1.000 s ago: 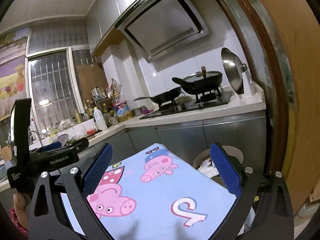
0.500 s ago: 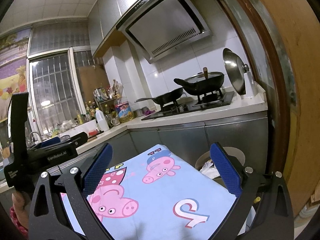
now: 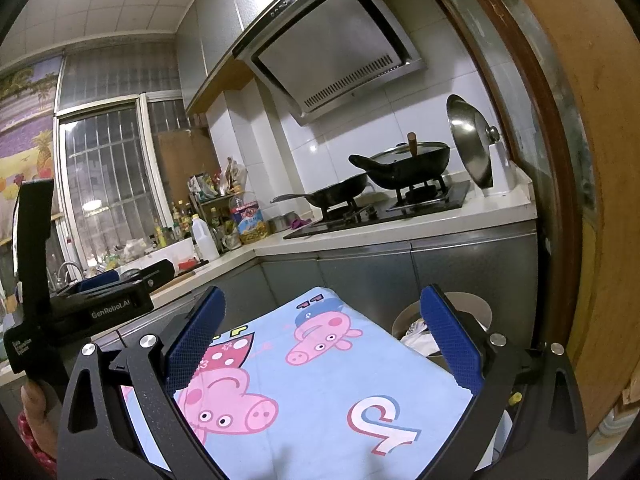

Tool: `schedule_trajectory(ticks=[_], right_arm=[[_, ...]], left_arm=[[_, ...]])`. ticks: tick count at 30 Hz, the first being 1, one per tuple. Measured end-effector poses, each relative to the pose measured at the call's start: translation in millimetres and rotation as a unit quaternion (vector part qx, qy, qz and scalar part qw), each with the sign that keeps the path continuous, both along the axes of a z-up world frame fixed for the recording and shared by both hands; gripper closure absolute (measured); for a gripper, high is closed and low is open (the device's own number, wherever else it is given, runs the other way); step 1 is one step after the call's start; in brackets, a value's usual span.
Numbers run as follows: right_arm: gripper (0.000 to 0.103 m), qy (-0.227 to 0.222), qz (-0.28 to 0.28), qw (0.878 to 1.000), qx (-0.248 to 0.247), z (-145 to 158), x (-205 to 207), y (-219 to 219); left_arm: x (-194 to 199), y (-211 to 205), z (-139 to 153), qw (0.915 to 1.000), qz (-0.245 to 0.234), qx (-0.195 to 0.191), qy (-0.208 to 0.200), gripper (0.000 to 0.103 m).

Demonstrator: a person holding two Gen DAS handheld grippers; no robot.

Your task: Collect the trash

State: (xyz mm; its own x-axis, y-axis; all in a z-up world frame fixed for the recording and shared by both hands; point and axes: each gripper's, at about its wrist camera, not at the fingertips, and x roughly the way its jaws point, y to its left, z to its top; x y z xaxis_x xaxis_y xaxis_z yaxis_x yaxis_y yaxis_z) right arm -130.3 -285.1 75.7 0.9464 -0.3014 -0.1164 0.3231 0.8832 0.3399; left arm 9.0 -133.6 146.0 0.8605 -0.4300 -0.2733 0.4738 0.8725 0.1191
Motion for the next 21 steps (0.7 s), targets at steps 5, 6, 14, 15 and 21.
schedule_trajectory(ticks=[5,6,14,15,21], right_arm=[[0.006,0.000,0.000,1.000,0.000,0.2,-0.1,0.2],[0.006,0.000,0.000,1.000,0.001,0.3,-0.1,0.1],[0.006,0.001,0.001,1.000,0.002,0.5,0.0,0.1],[0.006,0.001,0.000,1.000,0.001,0.7,0.0,-0.1],[0.006,0.002,0.000,1.000,0.003,1.1,0.0,-0.1]], left_arm=[[0.2,0.2,0.1,1.0000,-0.001,0.000,0.000,0.004],[0.1,0.1,0.1,1.0000,-0.001,0.000,-0.001,0.004],[-0.1,-0.2,0.3,1.0000,-0.001,0.000,0.000,0.004],[0.1,-0.5,0.4,1.0000,-0.001,0.000,0.001,0.004],[-1.4,-0.8,0.6,1.0000,-0.001,0.000,0.000,0.004]])
